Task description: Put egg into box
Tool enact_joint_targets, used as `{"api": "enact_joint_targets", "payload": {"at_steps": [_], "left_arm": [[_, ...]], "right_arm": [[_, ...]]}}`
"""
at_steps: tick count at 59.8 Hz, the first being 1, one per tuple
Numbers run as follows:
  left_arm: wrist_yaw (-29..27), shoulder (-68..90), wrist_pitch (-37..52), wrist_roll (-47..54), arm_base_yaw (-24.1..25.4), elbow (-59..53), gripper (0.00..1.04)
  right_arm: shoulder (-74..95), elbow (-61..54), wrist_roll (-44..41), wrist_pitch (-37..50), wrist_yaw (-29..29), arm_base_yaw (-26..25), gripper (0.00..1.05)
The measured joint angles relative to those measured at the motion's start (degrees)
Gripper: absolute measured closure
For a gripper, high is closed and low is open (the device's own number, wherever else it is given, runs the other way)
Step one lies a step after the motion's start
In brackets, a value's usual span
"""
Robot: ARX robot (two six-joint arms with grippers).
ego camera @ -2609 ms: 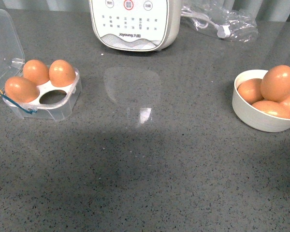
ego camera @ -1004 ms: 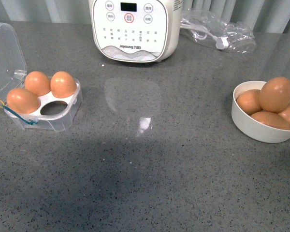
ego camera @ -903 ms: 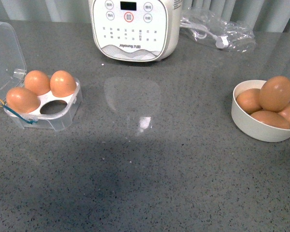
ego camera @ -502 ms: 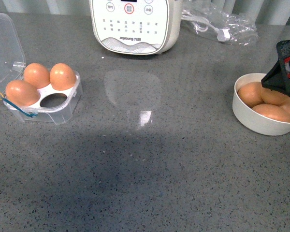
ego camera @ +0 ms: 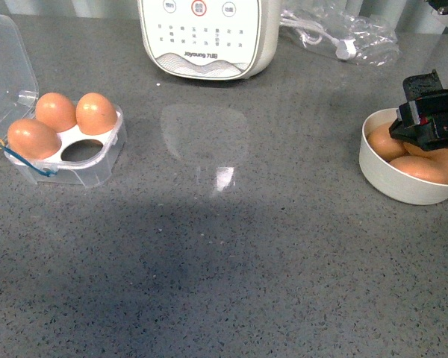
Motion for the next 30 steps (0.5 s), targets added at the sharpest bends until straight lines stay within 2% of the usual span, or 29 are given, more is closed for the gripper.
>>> {"api": "enact_joint_targets", "payload": {"at_steps": [9,20,30], "left_arm": [[0.00,0.00,0.00,0.00,0.00,0.00,0.07],[0.00,0.00,0.00,0.02,0.00,0.00,0.07],[0.00,0.00,0.00,0.02,0.00,0.00,0.07]], "right_arm": [[0.04,0.07,-0.22,0.02,0.46,0.11,0.61],[-0.66,-0.11,-0.85,0.07,0.55,0.17,0.62],[-4.70,-0.31,-2.40,-0.35,-1.60,0.33,0.62]]}}
